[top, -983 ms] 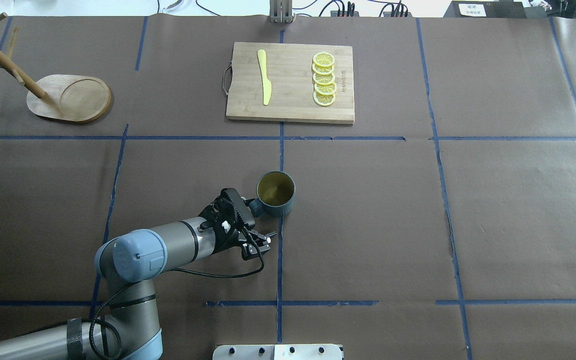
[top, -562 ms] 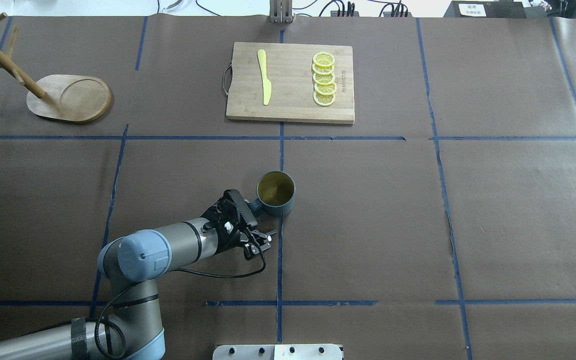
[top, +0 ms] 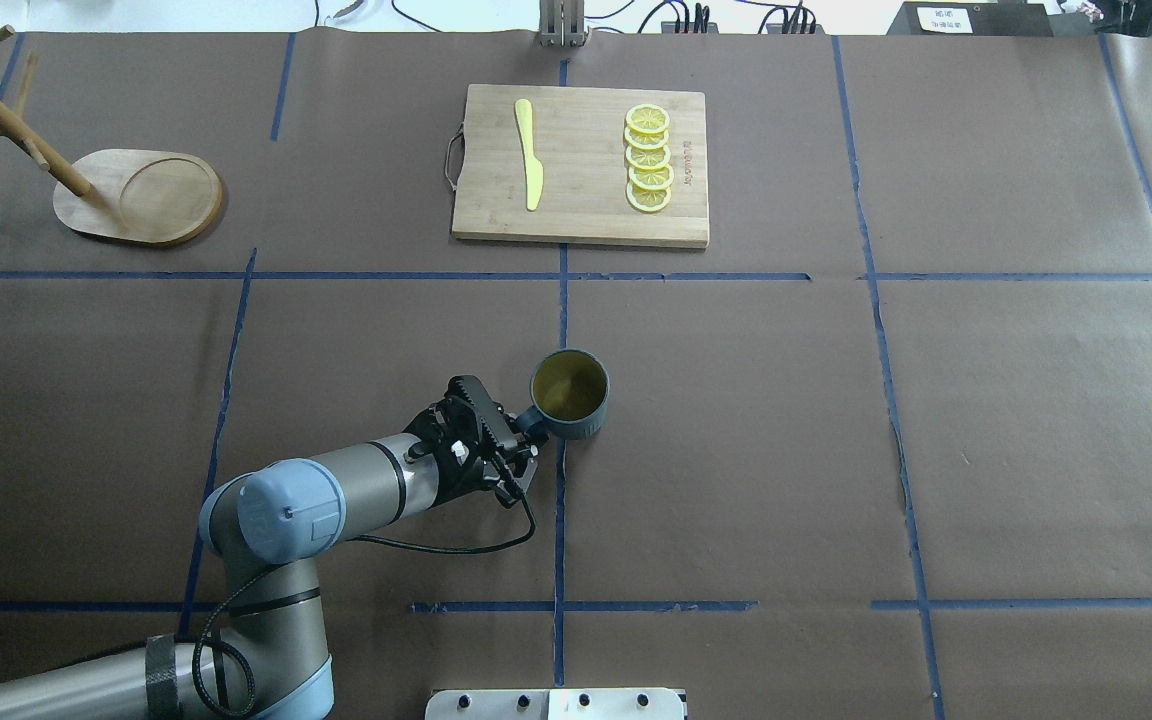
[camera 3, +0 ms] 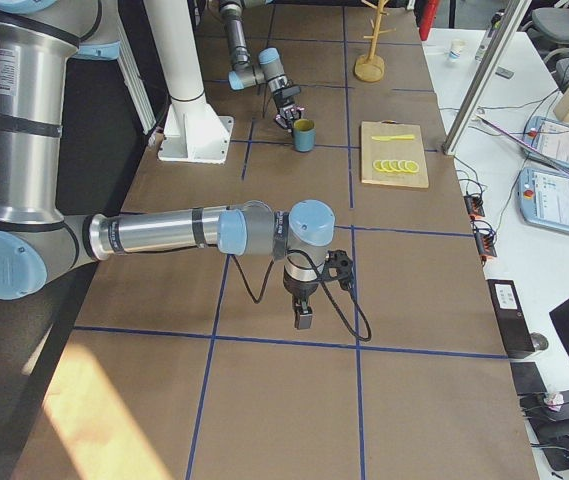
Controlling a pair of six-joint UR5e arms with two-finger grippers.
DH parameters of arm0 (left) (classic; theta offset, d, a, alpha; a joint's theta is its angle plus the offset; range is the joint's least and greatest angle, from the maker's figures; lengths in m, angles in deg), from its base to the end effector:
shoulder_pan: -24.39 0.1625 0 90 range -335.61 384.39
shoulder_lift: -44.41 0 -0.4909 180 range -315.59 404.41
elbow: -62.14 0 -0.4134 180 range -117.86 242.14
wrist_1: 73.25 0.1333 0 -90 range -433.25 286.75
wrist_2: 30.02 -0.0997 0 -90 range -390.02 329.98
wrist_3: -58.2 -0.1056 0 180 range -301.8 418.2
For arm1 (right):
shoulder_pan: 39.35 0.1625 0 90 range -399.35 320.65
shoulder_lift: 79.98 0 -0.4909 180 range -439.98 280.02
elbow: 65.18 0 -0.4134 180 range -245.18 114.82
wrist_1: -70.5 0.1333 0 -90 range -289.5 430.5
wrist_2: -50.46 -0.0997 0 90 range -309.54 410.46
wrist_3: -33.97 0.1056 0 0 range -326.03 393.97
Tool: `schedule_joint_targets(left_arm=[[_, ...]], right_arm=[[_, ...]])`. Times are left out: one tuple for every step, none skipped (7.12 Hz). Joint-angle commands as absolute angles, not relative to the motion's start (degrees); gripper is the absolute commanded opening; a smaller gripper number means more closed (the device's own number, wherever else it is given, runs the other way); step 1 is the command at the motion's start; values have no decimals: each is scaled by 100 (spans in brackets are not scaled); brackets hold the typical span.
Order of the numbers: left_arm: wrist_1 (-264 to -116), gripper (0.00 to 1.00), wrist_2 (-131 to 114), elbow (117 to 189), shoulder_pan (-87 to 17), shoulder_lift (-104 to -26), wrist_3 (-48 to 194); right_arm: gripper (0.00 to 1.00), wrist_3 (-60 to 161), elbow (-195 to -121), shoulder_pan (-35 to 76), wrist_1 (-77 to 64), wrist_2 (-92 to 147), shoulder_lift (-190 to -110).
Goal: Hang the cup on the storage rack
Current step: 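Lift the mug with the left gripper and tilt it toward the rack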
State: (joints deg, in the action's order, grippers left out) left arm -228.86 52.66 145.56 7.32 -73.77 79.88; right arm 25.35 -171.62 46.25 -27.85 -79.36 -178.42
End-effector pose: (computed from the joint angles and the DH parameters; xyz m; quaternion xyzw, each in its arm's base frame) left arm 0.6506 -0.3533 0.3485 0.5007 0.4745 0.2728 0.6706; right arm 0.0320 -0.4403 0.6723 0.0097 -0.3404 -0.1056 0.9343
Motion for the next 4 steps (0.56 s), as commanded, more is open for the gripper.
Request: schedule_joint_targets(left_arm=[[-23467,0,5251,14590,690,-7372,8635],[-23575,0,5251,14598,672,-7372,9128],[-23576,0,5242,14807,541,-7372,9890],[-23584,0,5251,14896,314,-7319,10681]], right_arm=[[100,2527,-17162,4625,-2785,-7936,-17842],[100,2526,-17162,4625,-2785,-7936,-17842],[100,2526,-17162,4625,-2785,-7936,-17842],[100,2526,-17162,4625,-2785,-7936,-17842]])
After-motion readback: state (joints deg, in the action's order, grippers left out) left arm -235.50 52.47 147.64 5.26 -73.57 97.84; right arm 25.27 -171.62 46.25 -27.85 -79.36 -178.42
